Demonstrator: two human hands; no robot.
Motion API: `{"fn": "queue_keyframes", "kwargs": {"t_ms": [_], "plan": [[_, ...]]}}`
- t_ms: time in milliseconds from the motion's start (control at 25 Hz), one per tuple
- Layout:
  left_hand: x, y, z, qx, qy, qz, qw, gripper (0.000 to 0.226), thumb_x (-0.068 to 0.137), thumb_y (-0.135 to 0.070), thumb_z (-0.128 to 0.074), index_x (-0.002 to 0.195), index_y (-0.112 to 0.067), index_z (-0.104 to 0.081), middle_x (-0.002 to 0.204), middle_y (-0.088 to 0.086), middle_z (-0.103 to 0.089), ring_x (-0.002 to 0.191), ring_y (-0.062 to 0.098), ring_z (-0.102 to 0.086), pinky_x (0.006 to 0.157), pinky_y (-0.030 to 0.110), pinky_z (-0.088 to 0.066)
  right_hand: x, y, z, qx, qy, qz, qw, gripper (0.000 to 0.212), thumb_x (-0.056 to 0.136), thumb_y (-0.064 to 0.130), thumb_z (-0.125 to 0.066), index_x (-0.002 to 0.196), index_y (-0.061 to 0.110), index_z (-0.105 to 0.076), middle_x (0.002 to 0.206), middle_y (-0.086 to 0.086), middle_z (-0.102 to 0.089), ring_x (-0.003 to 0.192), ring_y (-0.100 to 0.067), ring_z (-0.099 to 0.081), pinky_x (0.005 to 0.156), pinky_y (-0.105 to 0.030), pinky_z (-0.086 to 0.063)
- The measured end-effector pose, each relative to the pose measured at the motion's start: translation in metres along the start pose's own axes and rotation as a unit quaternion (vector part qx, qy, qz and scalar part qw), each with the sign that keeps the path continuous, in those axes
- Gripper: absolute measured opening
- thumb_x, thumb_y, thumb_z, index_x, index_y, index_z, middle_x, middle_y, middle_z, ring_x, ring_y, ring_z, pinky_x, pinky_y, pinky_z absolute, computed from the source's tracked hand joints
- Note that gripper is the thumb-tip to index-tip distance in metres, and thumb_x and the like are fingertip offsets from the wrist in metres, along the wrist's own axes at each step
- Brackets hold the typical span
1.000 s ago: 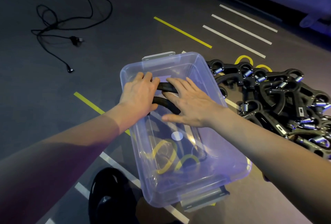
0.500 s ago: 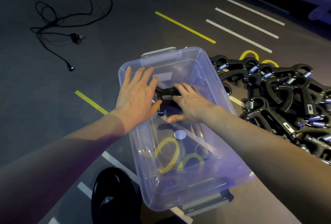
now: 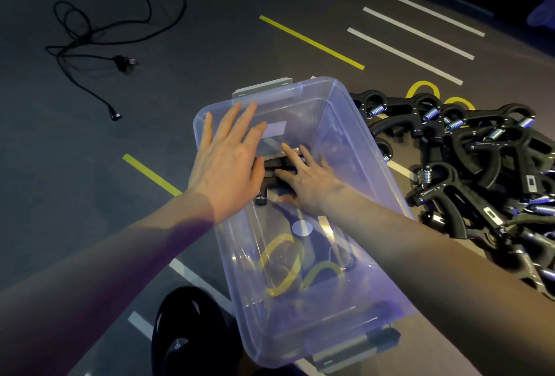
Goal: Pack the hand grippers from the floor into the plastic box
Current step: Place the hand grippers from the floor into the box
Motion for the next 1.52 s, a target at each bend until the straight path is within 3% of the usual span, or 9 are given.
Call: {"fn": "queue_keyframes", "kwargs": {"t_ms": [80,240,560,720,840,960,1120,1280,1520], "plan": [[-0.002,0.003,0.003,-0.011,-0.015,0.014,1.0,0.049,0.084,-0.015,-0.058,0.131,-0.006,-0.047,0.15,0.013,-0.028,0.14,0.033,-0.021,0.11,0.056,-0.006,-0.01,0.008,-0.009,0.032,-0.005,-0.011,0.999,0.068,0.093,0.059,-0.032,0.149,0.029,-0.011,0.157,-0.006,0.017,0.145,-0.034,0.007,0.113,-0.056,-0.01],[-0.007,0.009,0.0,-0.015,-0.008,0.034,0.999,0.056,0.088,-0.021,-0.053,0.14,-0.007,-0.036,0.155,0.011,-0.013,0.143,0.026,-0.007,0.112,0.048,0.0,-0.018,0.019,-0.044,0.049,0.111,-0.007,0.993,0.076,0.09,0.066,-0.032,0.148,0.039,0.009,0.151,0.004,0.036,0.143,-0.032,0.021,0.116,-0.054,-0.004],[-0.006,0.003,-0.002,-0.035,0.007,0.026,0.999,0.056,0.088,-0.02,-0.055,0.138,-0.003,-0.037,0.154,0.013,-0.015,0.142,0.024,-0.01,0.113,0.049,-0.01,-0.015,0.009,-0.024,0.039,0.064,0.042,0.996,0.066,0.092,0.06,-0.035,0.149,0.034,-0.015,0.158,0.005,0.015,0.146,-0.026,0.006,0.116,-0.051,-0.008],[0.002,-0.04,0.024,0.001,-0.033,-0.012,0.999,0.068,0.089,-0.049,-0.031,0.136,-0.001,-0.037,0.151,0.019,-0.023,0.14,0.032,-0.019,0.11,0.053,-0.01,-0.064,0.014,0.06,0.074,-0.201,0.131,0.968,0.044,0.089,0.039,-0.053,0.126,0.016,-0.056,0.136,-0.008,-0.049,0.12,-0.029,-0.049,0.096,-0.039,-0.04],[0.015,-0.1,0.05,-0.052,-0.073,-0.057,0.994,0.073,0.088,-0.055,-0.027,0.14,-0.005,-0.031,0.153,0.017,-0.018,0.141,0.031,-0.016,0.112,0.048,-0.006,-0.124,-0.028,0.093,0.132,-0.379,0.091,0.912,0.037,0.082,0.028,-0.056,0.116,0.013,-0.063,0.124,-0.007,-0.059,0.108,-0.027,-0.056,0.09,-0.033,-0.039],[0.017,-0.161,0.05,-0.086,-0.065,-0.118,0.987,0.077,0.086,-0.058,-0.026,0.142,-0.006,-0.03,0.154,0.014,-0.017,0.141,0.029,-0.015,0.111,0.05,-0.01,-0.174,-0.088,0.07,0.169,-0.444,-0.007,0.88,0.045,0.085,0.026,-0.048,0.126,0.009,-0.056,0.131,-0.008,-0.054,0.116,-0.026,-0.052,0.095,-0.035,-0.042],[-0.006,-0.211,0.001,-0.034,0.043,-0.195,0.979,0.084,0.084,-0.065,-0.017,0.145,-0.008,-0.024,0.156,0.009,-0.007,0.143,0.024,-0.005,0.11,0.053,-0.008,-0.207,-0.148,-0.014,0.197,-0.388,-0.171,0.884,0.058,0.089,0.021,-0.051,0.143,0.007,-0.036,0.15,-0.013,-0.032,0.136,-0.027,-0.035,0.11,-0.039,-0.034],[-0.014,-0.21,-0.033,-0.01,0.109,-0.185,0.977,0.093,0.077,-0.073,-0.003,0.149,-0.014,-0.008,0.155,0.005,0.015,0.142,0.021,0.015,0.11,0.05,0.005,-0.205,-0.175,-0.085,0.226,-0.231,-0.242,0.915,0.065,0.097,0.038,-0.043,0.151,0.017,-0.013,0.159,-0.006,-0.004,0.145,-0.024,-0.014,0.115,-0.033,-0.019],[-0.016,-0.207,-0.035,-0.029,0.128,-0.189,0.973,0.087,0.081,-0.072,-0.009,0.146,-0.016,-0.022,0.156,0.004,0.007,0.141,0.017,0.015,0.111,0.045,0.007,-0.182,-0.188,-0.115,0.282,-0.08,-0.282,0.914,0.058,0.099,0.044,-0.031,0.15,0.02,-0.019,0.159,-0.005,0.003,0.145,-0.03,-0.01,0.113,-0.041,-0.022]]}}
Point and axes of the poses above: each hand's wrist, its own x-axis towards the middle knuckle, its own z-axis out of the back of the hand, y = z × x, the point moved 7 cm from there along x, towards the middle knuckle
